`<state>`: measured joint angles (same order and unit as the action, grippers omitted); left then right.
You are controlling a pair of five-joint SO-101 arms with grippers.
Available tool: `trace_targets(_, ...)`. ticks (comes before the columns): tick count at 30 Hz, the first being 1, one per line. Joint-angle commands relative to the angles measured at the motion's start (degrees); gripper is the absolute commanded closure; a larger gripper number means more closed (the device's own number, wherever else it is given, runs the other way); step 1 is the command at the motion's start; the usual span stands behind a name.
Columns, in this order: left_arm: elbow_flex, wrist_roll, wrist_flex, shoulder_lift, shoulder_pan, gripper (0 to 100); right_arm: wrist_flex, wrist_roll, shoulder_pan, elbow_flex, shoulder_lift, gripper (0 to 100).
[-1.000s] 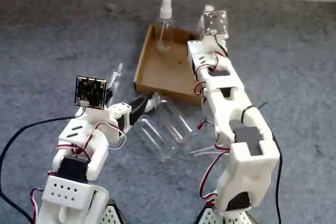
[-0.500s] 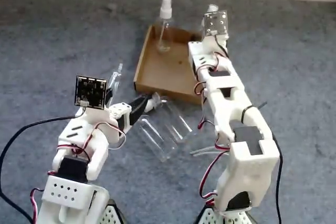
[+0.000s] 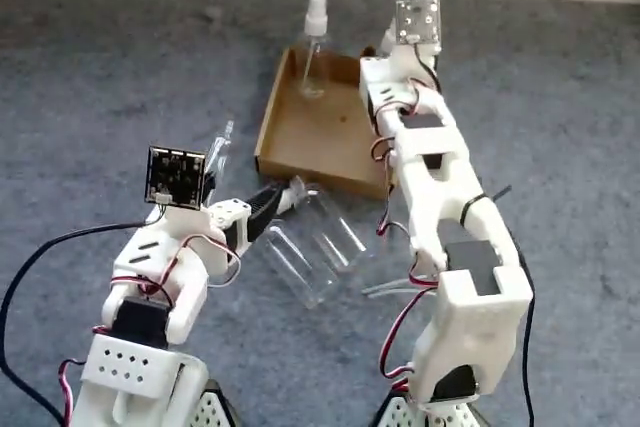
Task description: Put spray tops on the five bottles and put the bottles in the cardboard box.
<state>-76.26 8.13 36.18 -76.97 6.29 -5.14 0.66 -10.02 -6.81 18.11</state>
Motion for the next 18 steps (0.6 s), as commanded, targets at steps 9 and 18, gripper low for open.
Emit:
trace_targets(9,0.4,0.09,-0.97,-0.75,-0.57,73,-5.41,-0.53,0.4,9.36,-1.01,72.8)
trace_targets(18,0.48,0.09,-0.97,-0.75,-0.66,73,-26.86,-0.62,0.4,31.16,-0.92,72.8)
